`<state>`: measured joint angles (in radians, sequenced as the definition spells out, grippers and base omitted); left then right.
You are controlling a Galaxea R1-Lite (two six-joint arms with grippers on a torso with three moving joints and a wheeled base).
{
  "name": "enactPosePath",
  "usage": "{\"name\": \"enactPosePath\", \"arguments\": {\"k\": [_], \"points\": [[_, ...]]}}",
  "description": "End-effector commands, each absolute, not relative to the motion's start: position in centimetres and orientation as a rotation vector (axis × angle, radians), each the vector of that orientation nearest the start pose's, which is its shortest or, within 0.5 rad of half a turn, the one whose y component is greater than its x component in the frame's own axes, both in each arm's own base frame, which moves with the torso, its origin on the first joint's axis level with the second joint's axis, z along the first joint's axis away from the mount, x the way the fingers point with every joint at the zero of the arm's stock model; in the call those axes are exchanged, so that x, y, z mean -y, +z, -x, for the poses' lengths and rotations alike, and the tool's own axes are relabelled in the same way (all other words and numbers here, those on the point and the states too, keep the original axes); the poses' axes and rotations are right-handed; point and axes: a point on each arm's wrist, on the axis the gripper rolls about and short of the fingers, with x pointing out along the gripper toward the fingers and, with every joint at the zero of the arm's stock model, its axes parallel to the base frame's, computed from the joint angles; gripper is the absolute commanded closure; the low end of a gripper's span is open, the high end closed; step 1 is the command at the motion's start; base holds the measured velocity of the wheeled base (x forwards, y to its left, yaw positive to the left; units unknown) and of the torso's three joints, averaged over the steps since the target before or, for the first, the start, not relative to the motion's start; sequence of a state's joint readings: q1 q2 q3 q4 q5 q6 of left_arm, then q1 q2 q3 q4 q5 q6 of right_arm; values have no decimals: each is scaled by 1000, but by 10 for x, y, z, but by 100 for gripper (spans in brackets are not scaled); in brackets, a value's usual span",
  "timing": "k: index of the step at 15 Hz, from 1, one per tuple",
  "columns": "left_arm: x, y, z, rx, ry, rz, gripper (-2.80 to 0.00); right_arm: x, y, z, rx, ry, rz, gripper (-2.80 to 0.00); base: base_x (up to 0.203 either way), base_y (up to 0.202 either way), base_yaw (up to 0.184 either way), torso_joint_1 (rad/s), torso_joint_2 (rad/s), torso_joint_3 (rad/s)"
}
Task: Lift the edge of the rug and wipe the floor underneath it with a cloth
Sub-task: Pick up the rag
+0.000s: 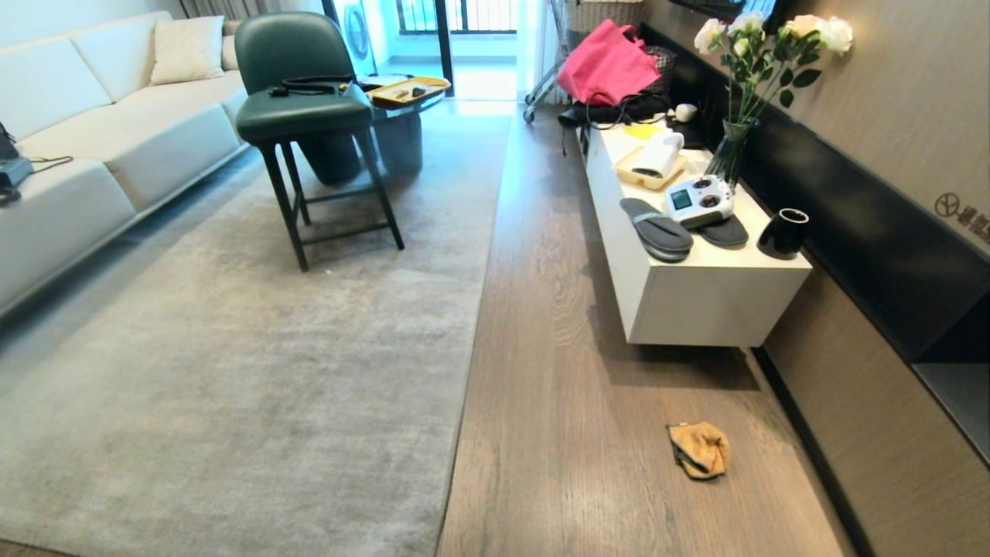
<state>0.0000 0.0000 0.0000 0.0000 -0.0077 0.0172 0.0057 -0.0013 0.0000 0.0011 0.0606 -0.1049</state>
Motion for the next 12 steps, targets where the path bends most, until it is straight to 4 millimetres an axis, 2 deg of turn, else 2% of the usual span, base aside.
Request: {"name": "enactPosePath", "arguments": {"k": [1, 5, 12], "points": [[0, 75, 23, -1, -8, -17, 0, -1, 75, 23, 2, 68, 106, 0, 0, 0, 0, 62, 100, 106], [0, 75, 23, 0, -8, -17, 0, -1, 75, 23, 2, 68, 106, 0, 0, 0, 0, 28, 67, 71], [0, 75, 23, -1, -8, -18, 0, -1, 75, 23, 2, 68, 106, 0, 0, 0, 0, 0, 0, 0]]}}
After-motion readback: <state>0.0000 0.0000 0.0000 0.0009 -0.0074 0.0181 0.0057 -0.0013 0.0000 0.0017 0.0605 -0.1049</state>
